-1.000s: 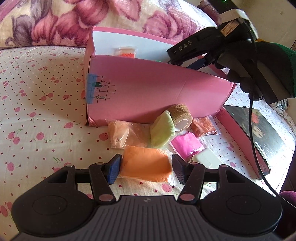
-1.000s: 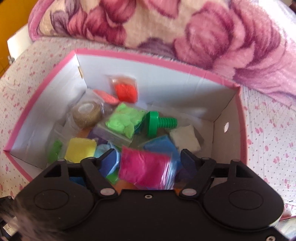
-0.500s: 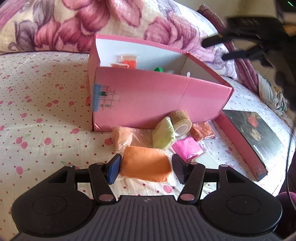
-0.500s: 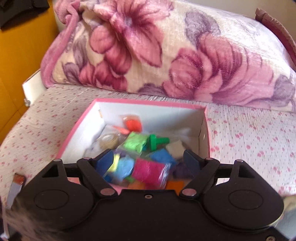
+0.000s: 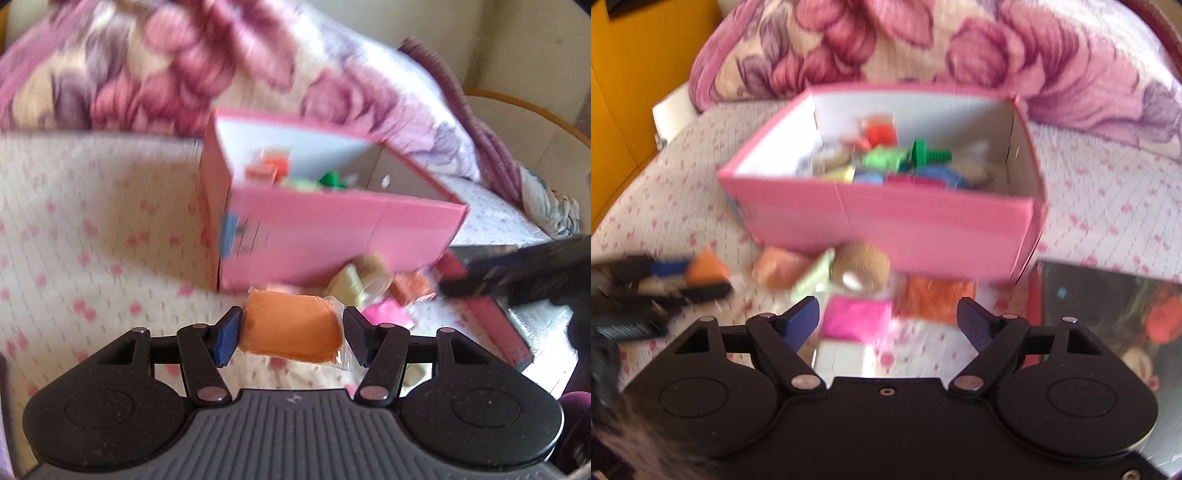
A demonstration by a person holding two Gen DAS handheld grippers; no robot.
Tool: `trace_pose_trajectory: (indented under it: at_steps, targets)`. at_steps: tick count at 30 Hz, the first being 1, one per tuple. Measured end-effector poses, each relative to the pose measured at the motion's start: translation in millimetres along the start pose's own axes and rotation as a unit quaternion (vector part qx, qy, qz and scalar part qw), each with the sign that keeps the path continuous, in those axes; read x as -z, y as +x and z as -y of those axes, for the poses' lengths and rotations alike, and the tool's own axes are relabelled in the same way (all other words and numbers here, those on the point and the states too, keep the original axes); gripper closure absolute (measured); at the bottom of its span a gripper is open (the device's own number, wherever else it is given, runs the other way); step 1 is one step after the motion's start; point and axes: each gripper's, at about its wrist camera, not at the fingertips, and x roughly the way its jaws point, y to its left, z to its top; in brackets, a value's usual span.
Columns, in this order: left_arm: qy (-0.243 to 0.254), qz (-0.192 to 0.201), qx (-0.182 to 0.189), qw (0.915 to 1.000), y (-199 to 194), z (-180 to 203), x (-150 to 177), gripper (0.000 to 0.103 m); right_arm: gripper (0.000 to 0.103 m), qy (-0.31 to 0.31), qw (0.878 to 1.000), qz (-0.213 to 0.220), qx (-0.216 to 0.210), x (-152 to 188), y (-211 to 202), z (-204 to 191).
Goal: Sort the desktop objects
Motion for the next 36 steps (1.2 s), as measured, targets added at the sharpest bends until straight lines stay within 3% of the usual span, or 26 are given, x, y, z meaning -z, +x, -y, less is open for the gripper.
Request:
trace_pose_trajectory:
  at_steps: [12,16,22,27,36]
  targets:
    - [-0.027,0.067,-0.009,0.9974,-33.9,8.1,-34.3,0.044,0.021,0.007,1.000,-0.014,-0.022,20.1,18.5,-3.6]
    - [-0.041,0.078,0.001,0.9961,-32.7,8.6,-52.1,0.045,0.021,0.009,1.000,-0.004,-0.024,23.5,19.9,-5.1]
    - [-0.017,0.101,-0.010,0.9947,-11.8,15.9,-96.0,0.044,0.021,0.041,0.999,0.017,-0.031,26.1,21.9,1.2]
    - [-0.006,0.087,-0.023,0.9959,32.4,17.9,-117.3,0.044,0.021,0.042,0.998,0.022,-0.034,28.8,29.9,0.5]
    - [0.018,0.030,-0.020,0.9992,95.6,22.3,-114.8,0.044,0.021,-0.013,0.999,0.016,-0.031,29.8,50.9,-14.1]
